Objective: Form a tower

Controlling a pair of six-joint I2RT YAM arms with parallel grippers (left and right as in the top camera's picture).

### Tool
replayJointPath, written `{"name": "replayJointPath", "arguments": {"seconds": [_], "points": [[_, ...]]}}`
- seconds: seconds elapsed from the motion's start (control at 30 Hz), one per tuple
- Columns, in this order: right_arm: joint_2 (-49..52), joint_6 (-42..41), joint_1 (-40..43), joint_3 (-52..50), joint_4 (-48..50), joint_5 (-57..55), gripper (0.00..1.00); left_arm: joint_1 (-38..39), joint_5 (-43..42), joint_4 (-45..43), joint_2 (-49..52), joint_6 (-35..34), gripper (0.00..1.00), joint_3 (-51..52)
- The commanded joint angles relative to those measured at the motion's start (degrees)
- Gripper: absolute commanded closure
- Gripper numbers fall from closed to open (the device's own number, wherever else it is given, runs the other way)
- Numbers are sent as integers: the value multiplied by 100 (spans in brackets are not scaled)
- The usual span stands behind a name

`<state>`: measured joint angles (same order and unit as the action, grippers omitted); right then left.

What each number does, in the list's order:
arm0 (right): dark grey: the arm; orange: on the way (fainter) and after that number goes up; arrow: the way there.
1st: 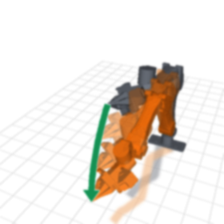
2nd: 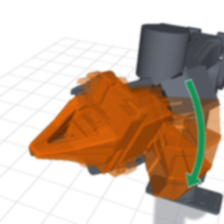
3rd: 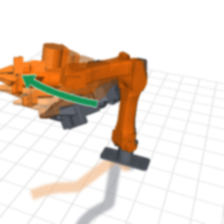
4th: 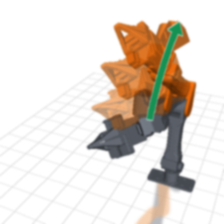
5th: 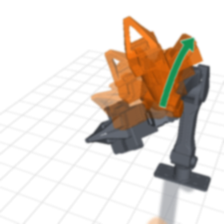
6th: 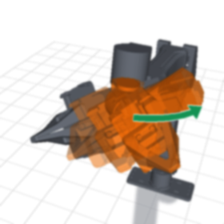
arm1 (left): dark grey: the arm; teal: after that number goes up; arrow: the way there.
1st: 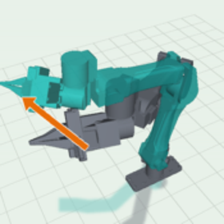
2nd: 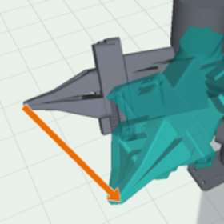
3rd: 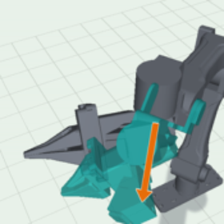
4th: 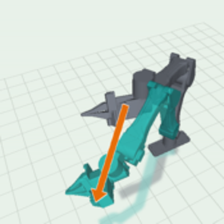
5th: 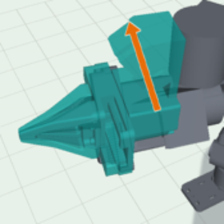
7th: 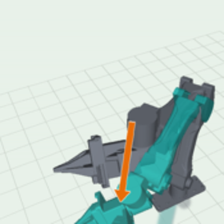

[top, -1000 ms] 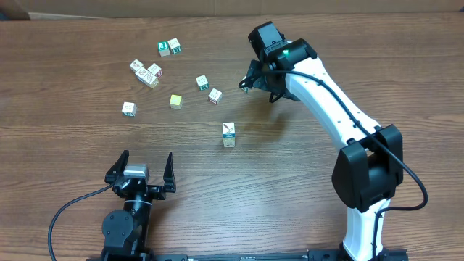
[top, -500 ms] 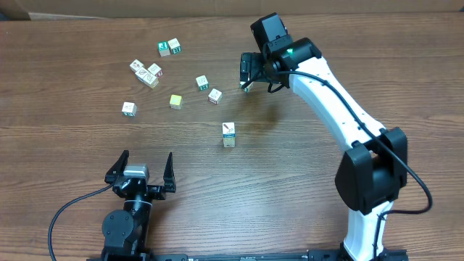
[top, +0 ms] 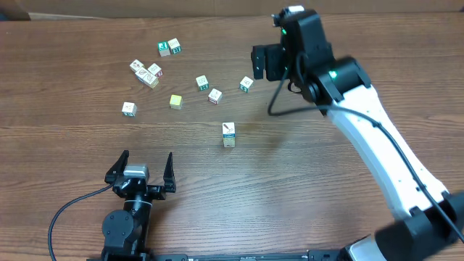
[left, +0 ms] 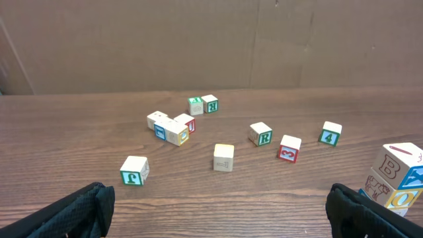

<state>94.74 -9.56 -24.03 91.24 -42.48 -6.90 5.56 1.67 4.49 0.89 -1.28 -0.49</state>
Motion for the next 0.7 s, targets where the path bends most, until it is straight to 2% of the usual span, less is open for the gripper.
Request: {"name": "replayJointPath", "arguments": {"seconds": [0.0,0.33,0.67], "points": [[-417,109,245,-835,426,52,0,-39,-68,-15,-63,90,1,20],[-1375,111,1093,-2767,2048,1191,0,-39,-68,-15,-63,90,0,22],[-2004,114,1292,-3930,3080,1434,0,-39,-68,-15,-63,90,0,22]]}}
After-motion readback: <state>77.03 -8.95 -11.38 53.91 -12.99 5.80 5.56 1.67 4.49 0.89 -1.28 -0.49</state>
